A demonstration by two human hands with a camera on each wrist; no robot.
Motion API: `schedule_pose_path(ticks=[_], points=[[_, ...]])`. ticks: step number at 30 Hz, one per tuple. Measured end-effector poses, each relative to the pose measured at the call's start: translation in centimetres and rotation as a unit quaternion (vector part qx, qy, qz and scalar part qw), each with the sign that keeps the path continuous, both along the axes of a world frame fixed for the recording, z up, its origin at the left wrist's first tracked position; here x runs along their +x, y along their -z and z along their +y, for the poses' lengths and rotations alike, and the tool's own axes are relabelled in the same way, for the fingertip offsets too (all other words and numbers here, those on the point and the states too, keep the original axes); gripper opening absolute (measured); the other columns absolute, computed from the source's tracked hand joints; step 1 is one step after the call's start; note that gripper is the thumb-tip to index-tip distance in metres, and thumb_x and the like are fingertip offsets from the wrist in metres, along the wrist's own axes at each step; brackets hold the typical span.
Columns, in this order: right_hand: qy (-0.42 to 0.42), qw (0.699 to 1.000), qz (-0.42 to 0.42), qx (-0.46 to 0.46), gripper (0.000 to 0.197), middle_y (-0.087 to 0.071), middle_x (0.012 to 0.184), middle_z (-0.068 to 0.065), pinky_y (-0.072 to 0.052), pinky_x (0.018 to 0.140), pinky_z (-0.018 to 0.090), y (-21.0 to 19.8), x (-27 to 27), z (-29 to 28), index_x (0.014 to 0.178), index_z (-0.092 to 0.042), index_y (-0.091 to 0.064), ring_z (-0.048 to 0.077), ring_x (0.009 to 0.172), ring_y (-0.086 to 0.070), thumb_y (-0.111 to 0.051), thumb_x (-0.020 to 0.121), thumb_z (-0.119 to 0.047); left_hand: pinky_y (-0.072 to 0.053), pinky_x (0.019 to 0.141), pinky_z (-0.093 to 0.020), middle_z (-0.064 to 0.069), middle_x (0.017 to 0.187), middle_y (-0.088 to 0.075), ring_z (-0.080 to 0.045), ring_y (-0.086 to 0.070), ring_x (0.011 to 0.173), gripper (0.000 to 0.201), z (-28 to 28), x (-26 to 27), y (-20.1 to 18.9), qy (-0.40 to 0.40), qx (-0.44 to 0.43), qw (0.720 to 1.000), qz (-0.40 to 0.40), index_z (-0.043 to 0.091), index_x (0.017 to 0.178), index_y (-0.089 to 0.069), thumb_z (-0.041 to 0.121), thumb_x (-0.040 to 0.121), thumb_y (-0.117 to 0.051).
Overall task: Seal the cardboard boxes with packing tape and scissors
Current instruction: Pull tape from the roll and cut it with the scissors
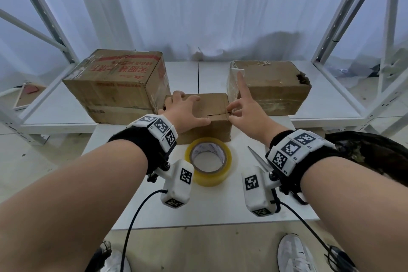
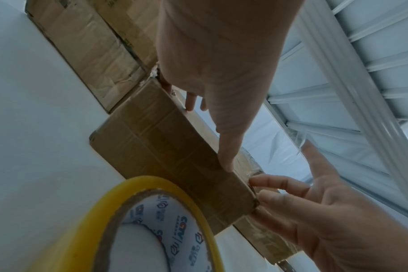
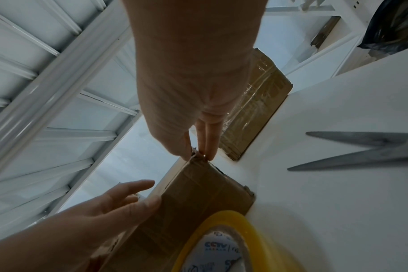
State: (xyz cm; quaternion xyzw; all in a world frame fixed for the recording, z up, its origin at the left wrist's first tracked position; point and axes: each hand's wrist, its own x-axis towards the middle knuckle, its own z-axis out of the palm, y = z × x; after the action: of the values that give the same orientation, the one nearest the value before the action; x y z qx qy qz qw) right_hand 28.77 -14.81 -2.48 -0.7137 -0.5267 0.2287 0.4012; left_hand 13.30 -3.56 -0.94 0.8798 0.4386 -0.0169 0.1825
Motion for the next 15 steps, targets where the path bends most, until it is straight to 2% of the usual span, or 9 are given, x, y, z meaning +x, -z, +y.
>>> schedule_pose_path(ticks=[4, 9, 15], points=[[-0.007, 0.999, -0.033, -0.017, 0.110, -0.059, 0.094, 0.008, -0.053, 0.082, 0.029, 0.4, 0.2, -0.1, 0.147, -0.046, 0.015, 0.023, 0.087, -0.063, -0.066, 0.086, -0.005, -0.024, 0.108, -0.056, -0.006, 0.149, -0.016, -0.033, -0.016, 0.139, 0.070, -0.6, 0.2, -0.2, 0.019, 0.011, 1.000, 0.017, 0.039, 0.141, -0.035, 0.063, 0.081, -0.061], [-0.014, 0.998, -0.058, -0.017, 0.112, -0.059, 0.090, 0.007, -0.054, 0.084, 0.033, 0.4, 0.5, 0.3, 0.146, -0.046, 0.017, 0.021, 0.083, -0.062, -0.067, 0.085, -0.006, -0.025, 0.111, -0.053, -0.005, 0.141, -0.029, -0.030, -0.025, 0.134, 0.032, -1.2, 0.9, -0.2, 0.066, 0.011, 0.997, -0.047, 0.035, 0.116, -0.056, 0.045, 0.087, -0.062], [-0.030, 0.996, -0.078, -0.031, 0.109, -0.059, 0.087, 0.007, -0.052, 0.078, 0.026, 0.0, 0.5, 0.3, 0.148, -0.039, 0.018, 0.021, 0.080, -0.062, -0.066, 0.086, -0.005, -0.029, 0.110, -0.050, -0.004, 0.136, -0.034, -0.028, -0.028, 0.131, 0.023, -1.0, 1.3, 0.1, 0.078, 0.016, 0.995, -0.054, 0.032, 0.110, -0.061, 0.039, 0.089, -0.062]])
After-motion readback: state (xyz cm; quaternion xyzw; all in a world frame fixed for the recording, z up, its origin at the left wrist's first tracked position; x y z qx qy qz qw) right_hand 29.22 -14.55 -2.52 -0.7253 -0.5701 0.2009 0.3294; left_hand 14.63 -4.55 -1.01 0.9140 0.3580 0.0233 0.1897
